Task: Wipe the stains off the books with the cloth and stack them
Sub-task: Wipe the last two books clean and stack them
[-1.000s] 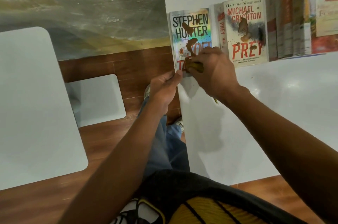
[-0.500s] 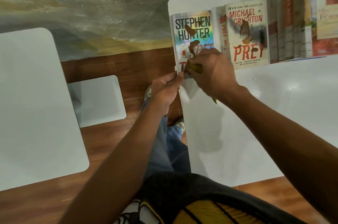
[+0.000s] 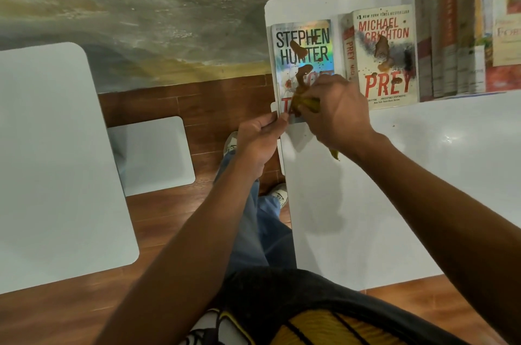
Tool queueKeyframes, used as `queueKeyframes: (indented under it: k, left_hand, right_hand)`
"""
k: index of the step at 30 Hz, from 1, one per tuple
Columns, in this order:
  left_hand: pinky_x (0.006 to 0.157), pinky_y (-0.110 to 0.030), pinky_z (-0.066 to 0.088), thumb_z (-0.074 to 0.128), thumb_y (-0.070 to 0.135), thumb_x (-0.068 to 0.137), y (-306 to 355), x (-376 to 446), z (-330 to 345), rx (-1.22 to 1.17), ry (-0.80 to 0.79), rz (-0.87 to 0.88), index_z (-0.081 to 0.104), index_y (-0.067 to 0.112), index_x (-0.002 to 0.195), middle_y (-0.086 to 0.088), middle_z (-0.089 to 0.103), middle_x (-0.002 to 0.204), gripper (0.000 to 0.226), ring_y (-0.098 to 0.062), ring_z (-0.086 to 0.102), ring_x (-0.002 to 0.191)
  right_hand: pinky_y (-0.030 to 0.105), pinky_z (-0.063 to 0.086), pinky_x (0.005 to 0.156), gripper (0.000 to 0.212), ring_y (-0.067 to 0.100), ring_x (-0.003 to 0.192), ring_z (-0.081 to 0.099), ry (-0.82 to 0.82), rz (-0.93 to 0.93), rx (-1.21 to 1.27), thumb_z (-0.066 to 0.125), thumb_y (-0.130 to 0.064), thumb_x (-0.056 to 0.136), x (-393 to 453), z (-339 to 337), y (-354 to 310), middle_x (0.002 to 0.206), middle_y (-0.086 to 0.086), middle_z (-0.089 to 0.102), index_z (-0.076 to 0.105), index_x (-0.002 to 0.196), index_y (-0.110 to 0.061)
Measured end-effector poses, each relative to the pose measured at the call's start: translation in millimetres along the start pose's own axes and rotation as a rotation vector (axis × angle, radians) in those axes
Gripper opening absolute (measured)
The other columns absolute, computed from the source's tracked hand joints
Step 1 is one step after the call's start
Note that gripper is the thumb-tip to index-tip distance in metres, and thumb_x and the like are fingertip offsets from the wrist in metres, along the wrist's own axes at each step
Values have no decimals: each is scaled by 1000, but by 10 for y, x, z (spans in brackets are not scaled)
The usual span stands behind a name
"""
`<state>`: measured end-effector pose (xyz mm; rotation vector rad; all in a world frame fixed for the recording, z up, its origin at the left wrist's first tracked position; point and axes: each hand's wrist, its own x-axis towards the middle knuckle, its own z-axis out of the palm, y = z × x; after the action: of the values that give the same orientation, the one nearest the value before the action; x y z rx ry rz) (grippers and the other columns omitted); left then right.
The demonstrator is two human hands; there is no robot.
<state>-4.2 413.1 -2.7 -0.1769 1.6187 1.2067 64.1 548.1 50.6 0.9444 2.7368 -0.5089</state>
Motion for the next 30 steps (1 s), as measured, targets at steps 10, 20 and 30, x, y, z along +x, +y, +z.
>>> queueKeyframes:
  k: [10,20,30]
  left_hand:
    - [66,-5,49,70,26,93,-6,5,-1,2,-14,5,72,14,122,26,69,87,32,8,66,80]
    - [65,-7,50,70,27,93,3,-5,-7,-12,-23,-6,71,15,122,23,70,90,32,1,68,88]
    - [68,-7,51,70,24,93,7,3,-18,-7,-24,9,71,11,122,19,71,94,32,0,68,90]
  right_hand:
    - [30,52,75,22,20,94,63,-12,68,2,68,-34,92,68,-91,57,110,3,69,75,106,-17]
    - [36,55,86,38,24,101,64,19,163,-4,71,-44,89,161,-87,1,117,7,67,72,118,-19]
    - [30,50,77,31,22,95,65,-74,78,-90,65,-42,93,158,-75,-67,109,4,69,68,110,-16]
